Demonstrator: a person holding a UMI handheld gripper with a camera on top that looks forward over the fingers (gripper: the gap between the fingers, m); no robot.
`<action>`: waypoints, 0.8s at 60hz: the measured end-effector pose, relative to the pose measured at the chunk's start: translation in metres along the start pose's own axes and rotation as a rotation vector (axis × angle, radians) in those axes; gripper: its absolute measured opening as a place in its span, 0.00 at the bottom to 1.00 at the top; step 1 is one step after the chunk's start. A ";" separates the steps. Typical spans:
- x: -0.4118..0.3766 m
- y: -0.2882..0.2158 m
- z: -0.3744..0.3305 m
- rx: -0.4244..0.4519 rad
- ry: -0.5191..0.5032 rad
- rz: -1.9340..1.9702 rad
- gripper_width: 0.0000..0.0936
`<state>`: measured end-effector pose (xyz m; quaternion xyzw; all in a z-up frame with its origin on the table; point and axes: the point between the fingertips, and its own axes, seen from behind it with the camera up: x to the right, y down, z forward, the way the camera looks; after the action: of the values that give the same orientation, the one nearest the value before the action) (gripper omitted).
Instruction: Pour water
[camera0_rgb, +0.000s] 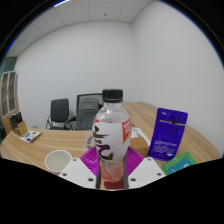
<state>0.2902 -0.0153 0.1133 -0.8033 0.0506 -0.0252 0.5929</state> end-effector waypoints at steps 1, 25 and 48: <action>0.000 0.005 0.001 -0.008 -0.001 0.003 0.33; 0.012 0.044 0.008 -0.019 0.021 -0.030 0.41; 0.010 0.043 -0.035 -0.133 0.058 -0.026 0.93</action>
<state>0.2940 -0.0627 0.0822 -0.8404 0.0586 -0.0527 0.5362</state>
